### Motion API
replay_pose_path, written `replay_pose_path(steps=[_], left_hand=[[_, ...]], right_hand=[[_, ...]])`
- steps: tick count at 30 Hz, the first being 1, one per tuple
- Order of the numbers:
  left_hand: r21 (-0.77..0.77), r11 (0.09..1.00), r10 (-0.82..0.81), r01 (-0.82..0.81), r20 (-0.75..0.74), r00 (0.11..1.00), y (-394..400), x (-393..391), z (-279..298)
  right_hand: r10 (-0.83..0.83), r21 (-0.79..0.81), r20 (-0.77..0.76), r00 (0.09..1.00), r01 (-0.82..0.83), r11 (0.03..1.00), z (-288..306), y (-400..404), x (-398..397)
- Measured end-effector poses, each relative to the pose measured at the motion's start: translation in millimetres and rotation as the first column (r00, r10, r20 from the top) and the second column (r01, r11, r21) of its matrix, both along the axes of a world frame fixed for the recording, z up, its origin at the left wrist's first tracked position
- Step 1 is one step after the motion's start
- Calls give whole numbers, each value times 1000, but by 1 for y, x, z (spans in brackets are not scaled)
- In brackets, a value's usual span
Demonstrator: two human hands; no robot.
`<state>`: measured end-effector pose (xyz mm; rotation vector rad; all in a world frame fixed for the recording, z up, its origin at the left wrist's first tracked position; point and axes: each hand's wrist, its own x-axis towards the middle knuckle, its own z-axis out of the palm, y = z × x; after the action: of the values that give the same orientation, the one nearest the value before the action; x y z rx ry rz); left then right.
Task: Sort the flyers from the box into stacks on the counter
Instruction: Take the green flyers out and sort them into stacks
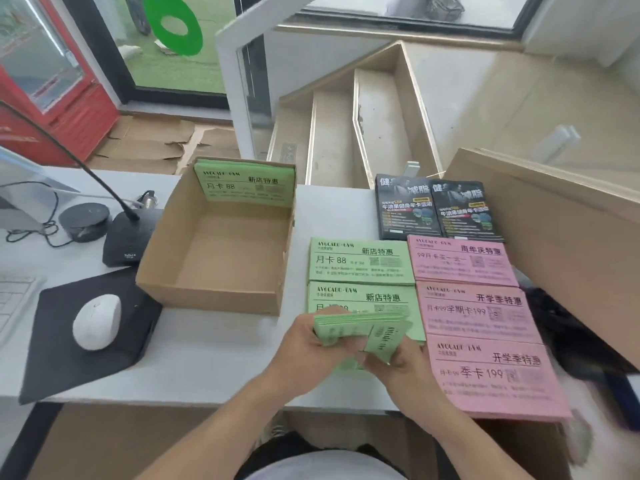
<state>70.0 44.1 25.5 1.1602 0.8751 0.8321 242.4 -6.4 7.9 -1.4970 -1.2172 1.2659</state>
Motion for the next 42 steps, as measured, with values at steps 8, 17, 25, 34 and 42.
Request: replay_pose_path(steps=[8,17,25,34,42], left_hand=[[2,994,110,-110,-64,992,-27,23,5],[41,993,111,-110,-24,993,-38,25,9],[-136,945,308,-299,49,950,-20,22,21],[-152,919,344,-365,-147,927,32,22,-2],[24,942,297,-334,-517,803,51,15,-40]], right_hand=[[56,75,8,998,-56,996,-3,-8,6],[101,61,27,995,-102,993,-11,-19,17],[179,-230,11,984,-172,958,-13,-16,43],[-405,-197,-39,913,391,899,25,53,88],[-243,-176,379,893,328,928,-13,89,71]])
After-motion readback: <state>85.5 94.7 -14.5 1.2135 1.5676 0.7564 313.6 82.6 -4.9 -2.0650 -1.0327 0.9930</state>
